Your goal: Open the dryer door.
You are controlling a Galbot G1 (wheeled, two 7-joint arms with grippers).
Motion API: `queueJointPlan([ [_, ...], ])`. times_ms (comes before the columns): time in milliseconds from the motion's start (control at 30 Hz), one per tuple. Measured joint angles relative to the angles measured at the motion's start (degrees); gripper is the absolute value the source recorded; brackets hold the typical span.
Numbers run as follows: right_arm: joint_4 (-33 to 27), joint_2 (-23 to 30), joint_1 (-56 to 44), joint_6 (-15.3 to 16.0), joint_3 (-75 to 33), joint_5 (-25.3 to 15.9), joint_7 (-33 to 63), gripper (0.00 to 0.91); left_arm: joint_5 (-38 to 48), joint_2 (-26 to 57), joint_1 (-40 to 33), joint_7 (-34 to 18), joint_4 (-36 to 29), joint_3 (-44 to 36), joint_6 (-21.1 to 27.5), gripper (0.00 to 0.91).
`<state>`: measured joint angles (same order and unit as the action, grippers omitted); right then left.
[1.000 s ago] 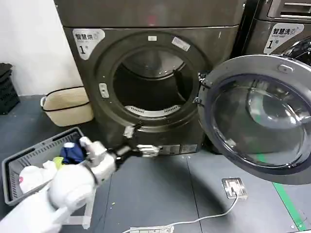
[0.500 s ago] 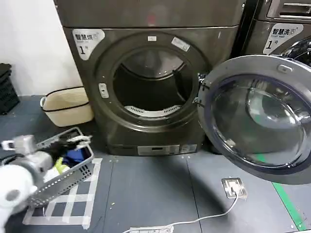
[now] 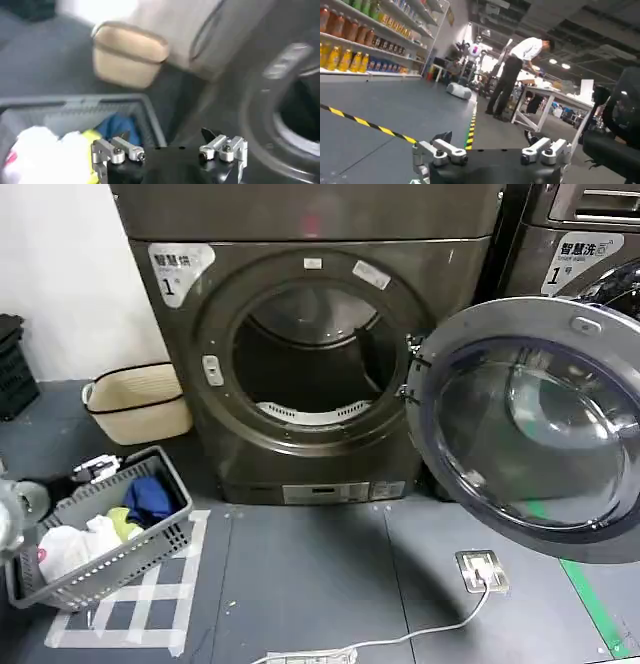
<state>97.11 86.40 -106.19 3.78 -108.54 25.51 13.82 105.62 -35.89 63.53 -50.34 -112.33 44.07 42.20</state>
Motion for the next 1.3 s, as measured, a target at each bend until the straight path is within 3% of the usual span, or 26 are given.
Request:
queueJointPlan([
  [200,0.45,0.24,0.36,-0.02,0.49,-0.01,-0.02,0.907,11.62,2.08,-3.77,-11.21,4.21,-4.2,-0.02,0.907],
  [367,0.35,0.41,0.45,-0.27,0.56,0.0,-0.16,0.907,17.25,3.31,-7.21,-15.15,7.6,-5.63,-0.03,0.907],
  [667,0.35,0.85,0.01,-2.01,0.65,0.84,-1.68,0.907,19.05,2.98,-11.88,-16.67,14.29,-6.65,-0.02,0.907],
  [1300,0.18,1.21,-0.13,-3.02,0.7,0.91,-1.86,0.907,16.65,-0.27,-31.11,-17.54,31.69,-16.12,-0.01,0.907],
])
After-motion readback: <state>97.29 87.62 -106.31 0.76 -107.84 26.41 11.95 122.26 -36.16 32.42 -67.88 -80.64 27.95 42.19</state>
